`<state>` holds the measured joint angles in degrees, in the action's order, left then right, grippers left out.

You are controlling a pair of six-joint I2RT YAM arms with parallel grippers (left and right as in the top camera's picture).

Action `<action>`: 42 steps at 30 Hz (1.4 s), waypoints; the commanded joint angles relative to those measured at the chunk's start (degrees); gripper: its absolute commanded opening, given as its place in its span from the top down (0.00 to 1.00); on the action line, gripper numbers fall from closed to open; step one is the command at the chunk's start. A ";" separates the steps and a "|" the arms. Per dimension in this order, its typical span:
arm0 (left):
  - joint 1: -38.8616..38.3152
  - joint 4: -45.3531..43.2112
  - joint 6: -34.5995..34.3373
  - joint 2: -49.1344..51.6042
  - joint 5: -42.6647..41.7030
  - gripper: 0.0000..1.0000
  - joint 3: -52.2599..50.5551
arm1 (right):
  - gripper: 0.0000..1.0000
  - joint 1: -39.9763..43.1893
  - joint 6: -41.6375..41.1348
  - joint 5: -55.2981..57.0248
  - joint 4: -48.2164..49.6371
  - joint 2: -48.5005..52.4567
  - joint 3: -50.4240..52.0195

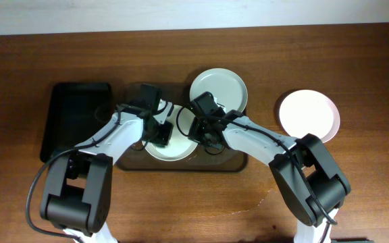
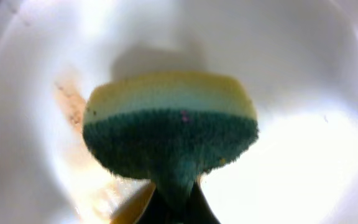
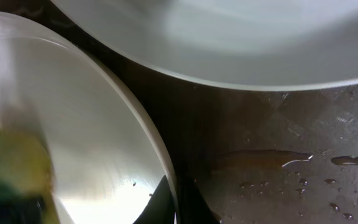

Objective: Clean dirty plates on tray and stack at the side
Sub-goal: 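Scrub the held pale plate with the sponge in the left gripper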

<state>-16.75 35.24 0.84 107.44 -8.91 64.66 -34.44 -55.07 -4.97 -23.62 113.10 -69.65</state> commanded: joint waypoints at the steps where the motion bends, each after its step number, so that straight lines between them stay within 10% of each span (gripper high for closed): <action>1: 2.40 6.91 -0.85 2.45 -13.33 0.99 -1.07 | 0.96 -0.02 -0.72 0.50 0.11 1.11 -0.44; 8: 11.32 -2.03 -11.19 2.47 -3.39 0.99 0.31 | 0.96 -0.02 -0.72 0.50 -0.04 1.11 -0.44; 21: 3.23 -23.26 -14.25 2.49 6.19 0.99 0.22 | 0.96 -0.02 0.15 0.55 -0.13 1.11 -0.44; 30: 1.09 -20.28 -10.73 4.83 2.58 0.99 0.61 | 0.96 -0.02 0.17 0.52 -0.13 1.11 -0.44; 35: 2.62 -0.87 -7.96 4.85 -0.07 0.99 3.69 | 0.96 -0.02 0.17 0.52 0.11 1.11 -0.44; 42: 3.13 5.46 -3.13 4.96 -26.38 0.99 5.42 | 0.96 -0.02 0.17 0.04 0.09 1.11 -0.44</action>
<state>-12.95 40.84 -4.86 111.24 -20.34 70.30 -34.65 -54.15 -5.82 -23.59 113.12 -69.71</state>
